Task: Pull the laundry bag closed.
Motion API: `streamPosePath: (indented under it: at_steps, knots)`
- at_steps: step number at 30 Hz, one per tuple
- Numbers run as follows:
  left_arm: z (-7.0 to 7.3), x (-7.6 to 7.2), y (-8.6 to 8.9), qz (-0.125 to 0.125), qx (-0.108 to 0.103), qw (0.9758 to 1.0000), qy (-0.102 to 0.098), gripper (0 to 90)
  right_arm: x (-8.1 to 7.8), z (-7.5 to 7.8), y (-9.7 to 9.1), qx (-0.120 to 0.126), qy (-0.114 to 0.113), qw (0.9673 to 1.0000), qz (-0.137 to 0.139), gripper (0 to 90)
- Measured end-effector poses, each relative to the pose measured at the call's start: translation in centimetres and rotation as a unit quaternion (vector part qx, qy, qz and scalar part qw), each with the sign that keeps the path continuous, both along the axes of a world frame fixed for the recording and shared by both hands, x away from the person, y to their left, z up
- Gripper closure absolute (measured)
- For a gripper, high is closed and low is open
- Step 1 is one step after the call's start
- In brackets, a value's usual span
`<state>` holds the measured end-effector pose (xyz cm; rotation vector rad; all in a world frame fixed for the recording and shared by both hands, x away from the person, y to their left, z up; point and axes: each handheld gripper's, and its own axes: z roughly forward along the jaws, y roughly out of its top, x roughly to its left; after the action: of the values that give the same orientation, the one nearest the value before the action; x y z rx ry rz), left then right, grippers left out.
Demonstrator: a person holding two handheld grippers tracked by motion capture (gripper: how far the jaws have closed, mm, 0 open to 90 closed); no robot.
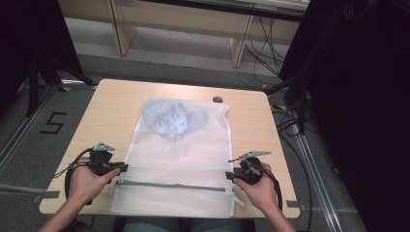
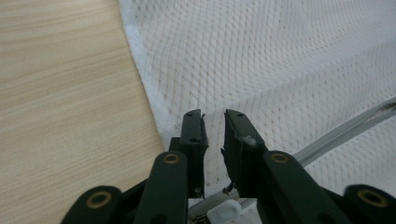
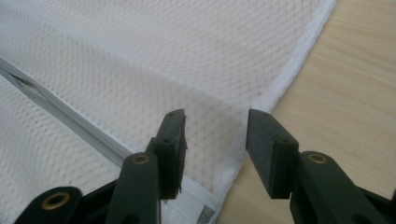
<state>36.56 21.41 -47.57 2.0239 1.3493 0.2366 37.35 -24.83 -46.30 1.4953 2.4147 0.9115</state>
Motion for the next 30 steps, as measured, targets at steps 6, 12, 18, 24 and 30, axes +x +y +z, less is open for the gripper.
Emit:
streamPosePath:
  at_steps: [6, 12, 18, 24, 30]
  knots:
    - [-0.4, 0.0, -0.1, 0.004, 0.02, 0.9997, -0.012, 80.9, 0.0, 0.1, 0.8, 0.021, -0.018, 0.9996, 0.01, 60.0]
    - [-0.4, 0.2, 0.0, -0.003, 0.024, 0.9997, -0.009, 81.8, -0.1, 0.5, 1.2, 0.021, -0.058, 0.9977, 0.029, 58.3]
    - [-0.5, 0.2, -0.1, 0.006, 0.022, 0.9997, -0.003, 79.1, -0.3, 0.4, 1.2, 0.035, -0.003, 0.998, 0.052, 63.7]
    - [-0.7, 0.3, -0.3, 0.015, 0.03, 0.9994, 0.004, 80.4, -0.6, 0.4, 3.1, 0.03, -0.018, 0.9987, 0.036, 63.4]
    - [-0.8, 0.4, -0.4, 0.015, 0.042, 0.999, 0.005, 81.6, -0.6, 0.4, 4.9, 0.023, -0.019, 0.9981, 0.053, 62.8]
